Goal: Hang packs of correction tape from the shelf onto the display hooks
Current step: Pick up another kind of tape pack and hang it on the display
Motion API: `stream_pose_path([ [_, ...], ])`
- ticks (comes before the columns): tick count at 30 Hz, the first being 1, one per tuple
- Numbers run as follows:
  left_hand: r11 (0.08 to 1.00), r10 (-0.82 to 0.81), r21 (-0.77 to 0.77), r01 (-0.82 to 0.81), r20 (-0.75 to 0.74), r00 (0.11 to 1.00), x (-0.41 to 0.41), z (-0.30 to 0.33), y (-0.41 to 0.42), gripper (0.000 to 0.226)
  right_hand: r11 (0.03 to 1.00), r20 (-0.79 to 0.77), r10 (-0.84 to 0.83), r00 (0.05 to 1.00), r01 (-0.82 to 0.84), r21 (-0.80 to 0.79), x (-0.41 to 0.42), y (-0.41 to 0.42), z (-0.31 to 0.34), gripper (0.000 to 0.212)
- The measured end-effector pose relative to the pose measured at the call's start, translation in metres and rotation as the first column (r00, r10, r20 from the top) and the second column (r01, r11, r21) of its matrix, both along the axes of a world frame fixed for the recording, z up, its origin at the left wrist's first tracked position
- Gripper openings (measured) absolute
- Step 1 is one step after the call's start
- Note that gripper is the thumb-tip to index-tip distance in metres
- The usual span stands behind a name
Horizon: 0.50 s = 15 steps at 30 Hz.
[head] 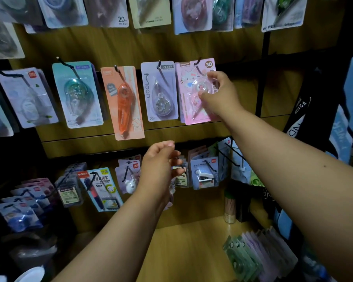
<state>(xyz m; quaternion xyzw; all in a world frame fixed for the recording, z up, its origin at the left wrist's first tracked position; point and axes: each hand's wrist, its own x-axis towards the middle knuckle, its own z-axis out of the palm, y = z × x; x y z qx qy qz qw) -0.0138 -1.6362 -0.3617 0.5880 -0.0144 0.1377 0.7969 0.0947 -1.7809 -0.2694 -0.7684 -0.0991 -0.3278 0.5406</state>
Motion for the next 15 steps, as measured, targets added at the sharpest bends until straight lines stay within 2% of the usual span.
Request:
stream_pose_path([
  [7,0.997,0.01,0.071,-0.009,-0.014,1.0,0.005,-0.006,0.004,0.013,0.96,-0.056,-0.2,0.978,0.184,-0.209,0.008,0.007,0.0,0.063],
  [15,0.988,0.014,0.157,-0.006,-0.046,0.999,0.004,-0.009,0.009,0.013,0.948,-0.137,-0.217,0.966,0.176,-0.264,0.013,0.006,-0.004,0.067],
])
